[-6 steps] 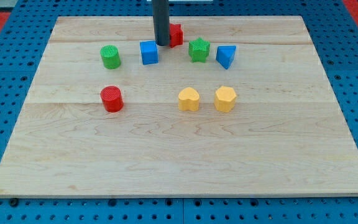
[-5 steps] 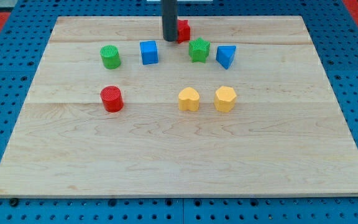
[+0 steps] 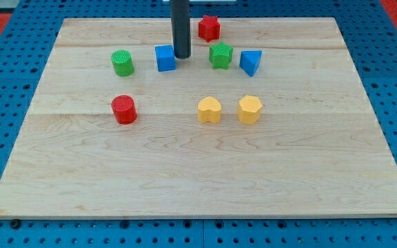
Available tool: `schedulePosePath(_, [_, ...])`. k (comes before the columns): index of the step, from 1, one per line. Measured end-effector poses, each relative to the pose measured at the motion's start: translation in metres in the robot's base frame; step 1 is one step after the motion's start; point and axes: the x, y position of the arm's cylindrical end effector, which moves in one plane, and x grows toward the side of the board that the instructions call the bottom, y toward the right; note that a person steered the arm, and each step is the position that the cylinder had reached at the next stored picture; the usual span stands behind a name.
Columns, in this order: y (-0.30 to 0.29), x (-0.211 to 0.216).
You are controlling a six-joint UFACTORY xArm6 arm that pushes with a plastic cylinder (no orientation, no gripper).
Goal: Push the red circle towards the green circle
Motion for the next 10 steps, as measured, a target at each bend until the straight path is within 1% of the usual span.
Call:
schedulePosePath(1, [-0.008,0.061])
schedulePosePath(2, [-0.030,0.130])
schedulePosePath(3, [-0.072,0.175])
schedulePosePath(4, [-0.103,0.161])
schedulePosePath(5, [-0.065,0.149])
schedulePosePath(6, [-0.052,0.149])
schedulePosePath(7, [-0.087,0.139])
schedulePosePath(8, [-0.100,0.106])
schedulePosePath(10, [-0.122,0.071])
